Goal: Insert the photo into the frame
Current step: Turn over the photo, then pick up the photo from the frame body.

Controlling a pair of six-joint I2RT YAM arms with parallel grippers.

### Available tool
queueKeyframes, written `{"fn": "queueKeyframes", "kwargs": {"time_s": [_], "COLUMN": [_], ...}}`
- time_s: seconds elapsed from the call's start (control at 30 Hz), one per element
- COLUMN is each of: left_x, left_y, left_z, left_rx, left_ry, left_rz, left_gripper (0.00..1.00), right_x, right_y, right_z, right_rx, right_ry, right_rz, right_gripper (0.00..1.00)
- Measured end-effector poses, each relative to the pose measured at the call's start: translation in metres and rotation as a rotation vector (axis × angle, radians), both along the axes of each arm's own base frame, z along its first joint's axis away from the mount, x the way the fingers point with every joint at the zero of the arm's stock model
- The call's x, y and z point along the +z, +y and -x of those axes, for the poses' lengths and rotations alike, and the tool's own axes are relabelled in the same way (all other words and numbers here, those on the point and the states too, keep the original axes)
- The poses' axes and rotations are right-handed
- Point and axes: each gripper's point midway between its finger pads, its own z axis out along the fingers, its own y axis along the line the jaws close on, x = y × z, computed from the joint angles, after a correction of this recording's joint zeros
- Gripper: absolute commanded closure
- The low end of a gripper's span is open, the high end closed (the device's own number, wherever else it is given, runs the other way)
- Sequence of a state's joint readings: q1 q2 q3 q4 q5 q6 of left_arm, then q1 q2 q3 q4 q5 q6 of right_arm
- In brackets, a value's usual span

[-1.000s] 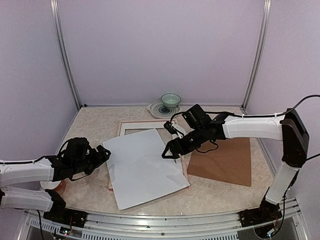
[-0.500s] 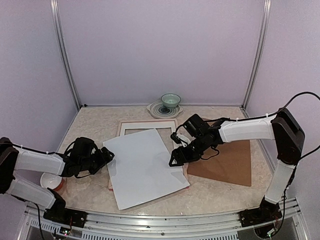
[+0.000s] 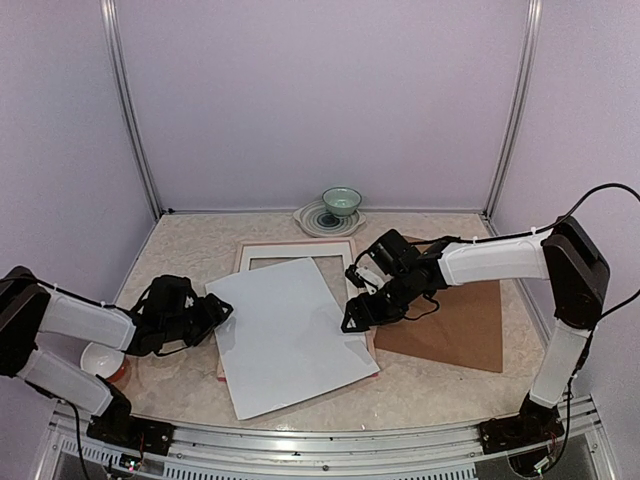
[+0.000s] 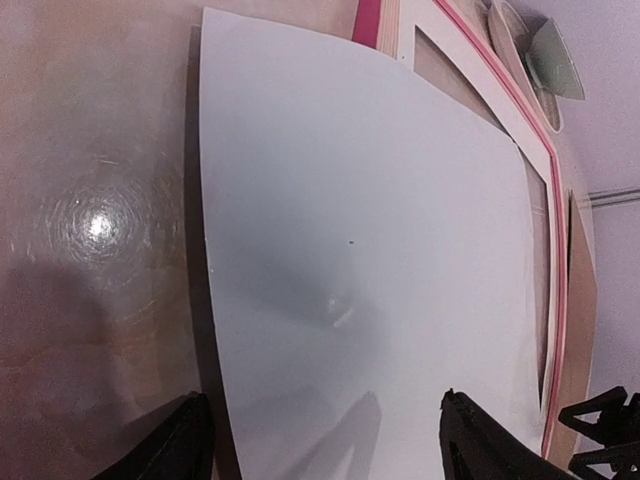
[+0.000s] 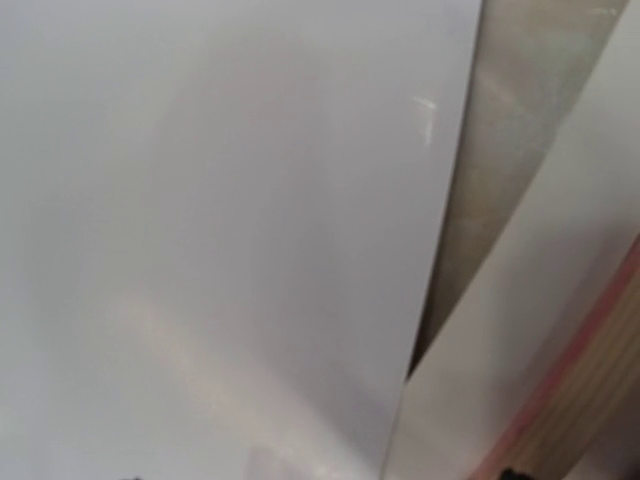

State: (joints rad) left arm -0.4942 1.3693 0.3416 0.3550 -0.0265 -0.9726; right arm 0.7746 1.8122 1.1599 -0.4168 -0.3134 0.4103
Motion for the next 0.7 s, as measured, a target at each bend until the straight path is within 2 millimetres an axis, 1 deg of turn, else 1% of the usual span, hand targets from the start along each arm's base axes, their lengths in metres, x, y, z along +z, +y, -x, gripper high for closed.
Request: {"fn": "queueKeyframes", "kwargs": {"time_s": [0.07,0.33,0.53,0.7], "left_x": [-0.001,-0.002,-0.004,-0.004], "left_y": [0.0,0.0,0.001,0.001], "left_z": [0.001,0.005,0.009,0.011], "left_rx": [0.002,0.008,0.012,0.013], "left_ry": [-0.003,-0.015,-0.023,-0.033], "left_rz": [0.01,0.043,0.07,0.105], "left_gripper": [0.29,0.38,0.41,0.42], "right_x": [0.0,-0.004,-0.004,-0.005], "right_y": [0.0,-0.003,-0.002,-0.001], "right_z": [0.0,0.001,0.001,0.0], "right_rx": [-0.001,-0.003,-0.003,-0.001], "right_ry": [0.0,0.003,0.001,-0.005], "right_rz": [0.001,0.008,0.006,-0.002], "right_gripper": [0.24,0.24,0.24,0.25]}}
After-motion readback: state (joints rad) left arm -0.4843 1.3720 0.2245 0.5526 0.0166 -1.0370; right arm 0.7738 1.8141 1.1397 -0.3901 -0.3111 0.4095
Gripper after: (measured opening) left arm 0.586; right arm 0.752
